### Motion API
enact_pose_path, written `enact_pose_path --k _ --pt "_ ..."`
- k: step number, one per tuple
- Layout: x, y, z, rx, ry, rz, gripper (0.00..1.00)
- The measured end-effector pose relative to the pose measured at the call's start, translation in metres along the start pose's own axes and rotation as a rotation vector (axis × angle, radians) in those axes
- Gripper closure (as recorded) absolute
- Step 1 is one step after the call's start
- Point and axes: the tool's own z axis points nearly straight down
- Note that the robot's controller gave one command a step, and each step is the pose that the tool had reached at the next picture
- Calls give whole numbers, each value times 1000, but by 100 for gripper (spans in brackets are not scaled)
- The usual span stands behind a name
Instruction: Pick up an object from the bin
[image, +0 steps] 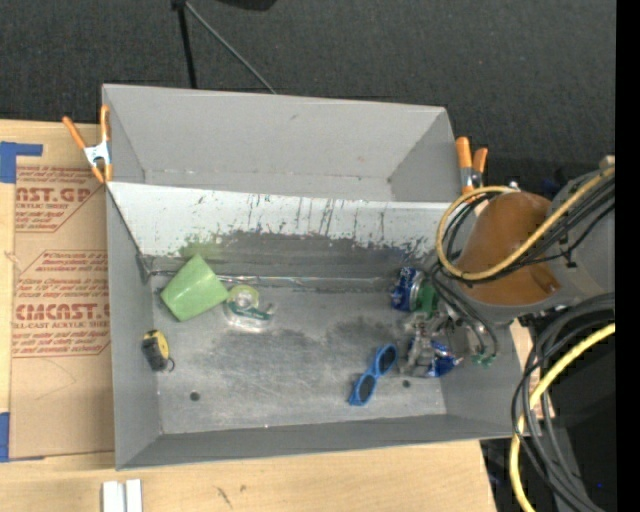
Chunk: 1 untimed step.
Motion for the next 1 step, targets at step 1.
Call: enact_pose_path --k 1 --pt "6 10 -141 3 -10 -25 100"
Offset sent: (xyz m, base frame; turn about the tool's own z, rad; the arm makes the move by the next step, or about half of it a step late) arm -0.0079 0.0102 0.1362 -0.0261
